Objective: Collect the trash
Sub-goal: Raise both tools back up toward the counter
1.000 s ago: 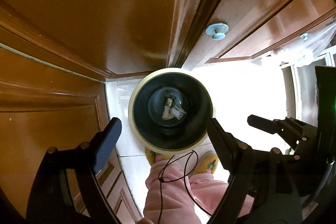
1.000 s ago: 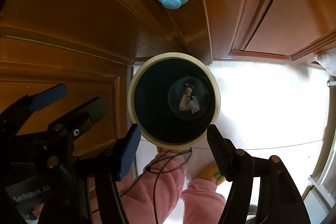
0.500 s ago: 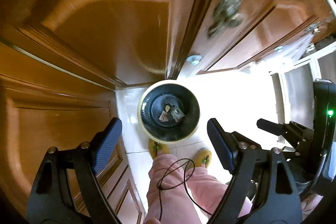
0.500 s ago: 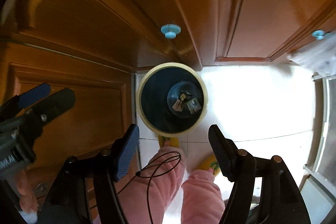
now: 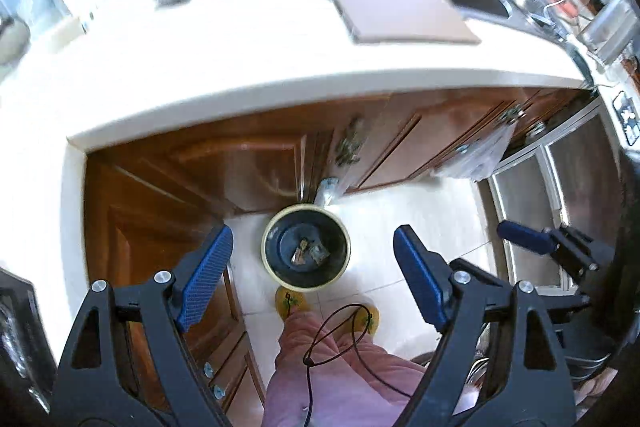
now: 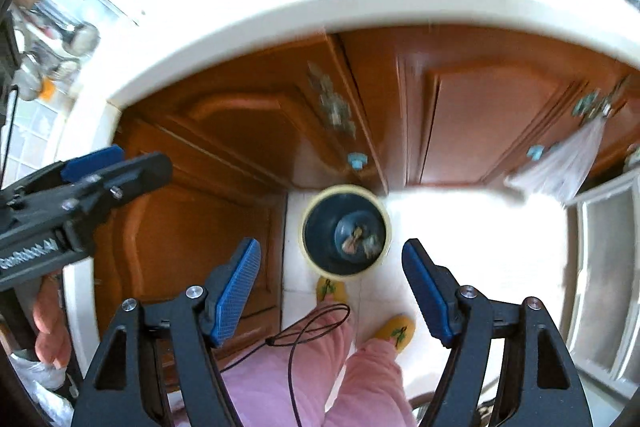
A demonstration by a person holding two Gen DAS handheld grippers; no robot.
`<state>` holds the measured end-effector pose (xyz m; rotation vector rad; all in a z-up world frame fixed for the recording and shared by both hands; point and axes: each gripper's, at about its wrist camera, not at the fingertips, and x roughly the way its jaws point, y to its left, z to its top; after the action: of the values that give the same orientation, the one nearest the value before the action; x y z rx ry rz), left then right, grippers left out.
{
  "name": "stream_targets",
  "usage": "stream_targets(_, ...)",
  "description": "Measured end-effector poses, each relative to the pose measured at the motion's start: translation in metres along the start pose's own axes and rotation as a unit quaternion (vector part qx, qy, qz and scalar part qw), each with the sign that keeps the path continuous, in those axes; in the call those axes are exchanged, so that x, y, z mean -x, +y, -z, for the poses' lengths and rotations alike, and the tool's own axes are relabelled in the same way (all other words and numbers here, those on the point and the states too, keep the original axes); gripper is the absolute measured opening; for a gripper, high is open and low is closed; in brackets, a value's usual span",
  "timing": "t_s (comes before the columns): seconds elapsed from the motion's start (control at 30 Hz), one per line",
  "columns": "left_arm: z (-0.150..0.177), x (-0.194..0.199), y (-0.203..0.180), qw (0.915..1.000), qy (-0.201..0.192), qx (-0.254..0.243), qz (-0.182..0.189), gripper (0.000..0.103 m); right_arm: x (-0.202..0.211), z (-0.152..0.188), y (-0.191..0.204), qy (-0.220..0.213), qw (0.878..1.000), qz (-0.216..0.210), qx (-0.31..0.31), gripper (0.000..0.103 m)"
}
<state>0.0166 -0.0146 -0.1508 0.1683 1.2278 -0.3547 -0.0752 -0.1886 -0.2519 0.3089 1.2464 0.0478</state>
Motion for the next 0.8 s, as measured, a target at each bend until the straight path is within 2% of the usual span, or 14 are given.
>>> stream_targets(0.17, -0.027, 0.058, -0.007, 0.9994, -0.03, -0.012, 0.008, 0.078, 0.07, -0.026, 0.016, -0.048, 0.998, 0.014, 0.039, 0.074)
stream_targets(0.27, -0.046, 0.089, -0.006, 0.9978, -0.062, -0.025, 0.003, 0.076, 0.111, -0.045, 0.027, -0.086, 0.995, 0.028, 0.053, 0.074)
stream_targets(0.4, -0.072, 0.119, 0.0, 0.9947, -0.098, -0.03, -0.002, 0.076, 0.166, -0.069, 0.044, -0.139, 0.986, 0.056, 0.073, 0.074)
stream_targets(0.57, -0.101, 0.146, 0.024, 0.9909, -0.131, -0.029, -0.012, 0.076, 0.217, -0.098, 0.071, -0.179, 0.977, 0.077, 0.088, 0.074)
stream_targets(0.7, -0.125, 0.158, 0.047, 0.9886, -0.15, -0.014, -0.006, 0.076, 0.238, -0.122, 0.09, -0.2, 0.97, 0.091, 0.101, 0.075)
stream_targets(0.8, -0.139, 0.157, 0.064, 0.9881, -0.153, -0.01, -0.003, 0.076, 0.245, -0.142, 0.105, -0.2, 0.97, 0.096, 0.101, 0.075)
